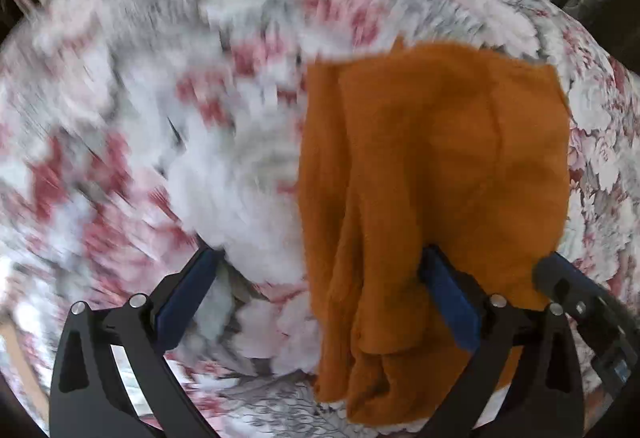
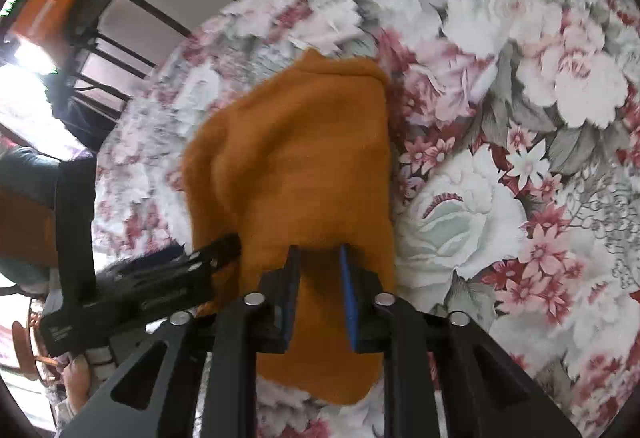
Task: Fold small clothes
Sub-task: 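Grasp the folded cardigan edge with the right gripper and lift it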
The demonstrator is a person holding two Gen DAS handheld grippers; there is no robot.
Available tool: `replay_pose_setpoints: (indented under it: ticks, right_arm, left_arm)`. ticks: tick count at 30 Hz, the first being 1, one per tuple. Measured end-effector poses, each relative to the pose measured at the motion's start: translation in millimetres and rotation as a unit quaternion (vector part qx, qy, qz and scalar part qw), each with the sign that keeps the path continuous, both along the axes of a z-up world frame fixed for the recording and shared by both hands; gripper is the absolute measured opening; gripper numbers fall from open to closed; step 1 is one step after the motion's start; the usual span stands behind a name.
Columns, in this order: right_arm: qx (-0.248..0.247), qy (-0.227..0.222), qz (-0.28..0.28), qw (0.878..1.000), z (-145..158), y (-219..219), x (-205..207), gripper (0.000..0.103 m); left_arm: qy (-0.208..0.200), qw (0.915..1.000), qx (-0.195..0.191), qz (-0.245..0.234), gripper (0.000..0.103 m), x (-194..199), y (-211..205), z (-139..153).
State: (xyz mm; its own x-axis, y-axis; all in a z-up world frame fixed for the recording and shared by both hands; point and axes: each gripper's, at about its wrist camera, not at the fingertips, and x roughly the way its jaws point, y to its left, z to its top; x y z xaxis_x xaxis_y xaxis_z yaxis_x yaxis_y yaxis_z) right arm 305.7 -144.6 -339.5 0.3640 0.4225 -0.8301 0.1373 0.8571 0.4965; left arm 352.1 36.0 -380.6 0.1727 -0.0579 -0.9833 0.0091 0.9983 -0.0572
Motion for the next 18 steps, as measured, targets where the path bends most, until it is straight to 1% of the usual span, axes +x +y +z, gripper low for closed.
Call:
replay_pose_setpoints:
  ticks: [2, 3, 5, 6, 7, 8, 11, 12, 14, 15, 17, 18]
  right_arm:
    - [0.021, -0.001, -0.011, 1.000, 5, -6, 2, 0.017]
    - [0.031, -0.011, -0.016, 0.999, 12, -11, 1, 0.020]
    - [0.037, -0.031, -0.032, 0.998, 25, -24, -4, 0.030]
    - [0.041, -0.037, -0.041, 0.998, 29, -29, -5, 0.042]
    - [0.049, -0.040, -0.049, 0.997, 32, -35, -6, 0.047]
    - [0.065, -0.041, -0.057, 0.995, 32, -43, -6, 0.047]
    - [0.093, -0.036, -0.075, 0.992, 25, -57, -6, 0.049]
    - [0.101, -0.032, -0.078, 0.991, 21, -59, -5, 0.050]
    - [0.115, -0.023, -0.077, 0.990, 14, -63, -8, 0.051]
    - [0.119, -0.020, -0.075, 0.990, 11, -62, -7, 0.052]
    - [0.123, -0.016, -0.071, 0.990, 6, -61, -6, 0.053]
    - [0.126, -0.017, -0.070, 0.989, 4, -60, -5, 0.054]
  left_arm:
    - [0.007, 0.9993, -0.034, 0.013, 0.099, 2, 11, 6]
    - [0.001, 0.9986, -0.050, 0.016, 0.099, 3, 15, 11]
    - [-0.018, 0.9965, -0.081, 0.016, 0.098, 3, 22, 24]
    - [-0.020, 0.9949, -0.098, 0.014, 0.098, 4, 26, 28]
    - [-0.019, 0.9917, -0.127, 0.013, 0.098, 3, 29, 30]
    - [-0.015, 0.9890, -0.147, 0.015, 0.098, 3, 31, 29]
    - [0.001, 0.9824, -0.185, 0.023, 0.098, 8, 38, 23]
    - [0.006, 0.9803, -0.196, 0.022, 0.098, 8, 35, 24]
    - [0.017, 0.9760, -0.216, 0.017, 0.098, 2, 35, 13]
    - [0.020, 0.9751, -0.221, 0.014, 0.098, -1, 33, 7]
    - [0.020, 0.9759, -0.217, 0.012, 0.098, 1, 30, -5]
    - [0.020, 0.9754, -0.219, 0.013, 0.098, 2, 30, -6]
